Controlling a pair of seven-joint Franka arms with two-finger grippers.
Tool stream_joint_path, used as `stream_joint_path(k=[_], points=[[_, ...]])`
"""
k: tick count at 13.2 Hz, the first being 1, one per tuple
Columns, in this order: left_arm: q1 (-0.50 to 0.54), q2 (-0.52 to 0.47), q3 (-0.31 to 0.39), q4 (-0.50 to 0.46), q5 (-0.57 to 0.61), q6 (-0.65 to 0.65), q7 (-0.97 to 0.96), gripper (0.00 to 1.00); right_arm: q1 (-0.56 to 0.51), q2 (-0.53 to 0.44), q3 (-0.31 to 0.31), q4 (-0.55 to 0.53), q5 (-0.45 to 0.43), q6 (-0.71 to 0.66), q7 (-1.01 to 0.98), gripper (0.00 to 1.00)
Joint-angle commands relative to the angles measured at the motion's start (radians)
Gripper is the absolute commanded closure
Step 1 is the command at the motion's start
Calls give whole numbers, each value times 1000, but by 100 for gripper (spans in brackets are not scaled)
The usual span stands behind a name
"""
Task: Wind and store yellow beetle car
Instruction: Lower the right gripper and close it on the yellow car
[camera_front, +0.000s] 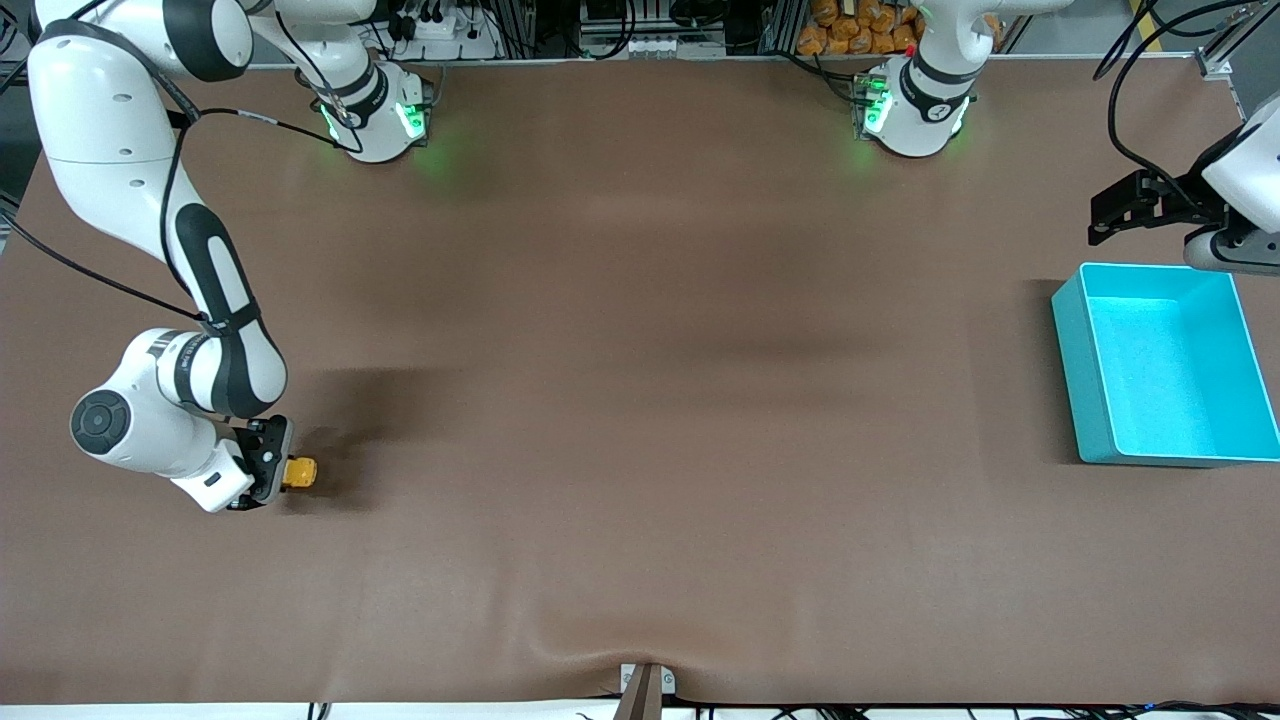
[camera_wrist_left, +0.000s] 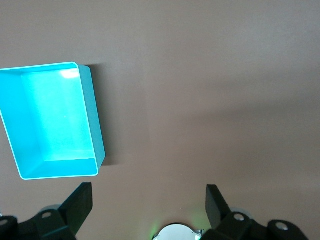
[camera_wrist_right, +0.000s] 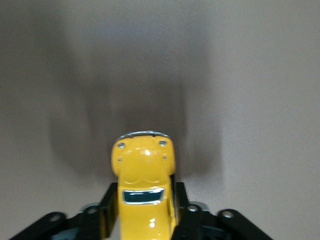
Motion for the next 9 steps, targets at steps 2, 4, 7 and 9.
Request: stream_joint_path(k=[2, 4, 7, 9], points=[[4, -13, 0, -5, 1, -6, -7, 0, -12, -3, 2, -7, 15, 11, -61, 96], [4, -13, 0, -7, 1, -6, -7, 0, -30, -2, 2, -7, 15, 11, -89, 96], [4, -13, 0, -7, 1, -6, -8, 0, -67, -2, 2, -7, 15, 8, -119, 95], [4, -13, 0, -7, 1, -6, -8, 0, -105, 14, 2, -5, 15, 8, -144, 94]])
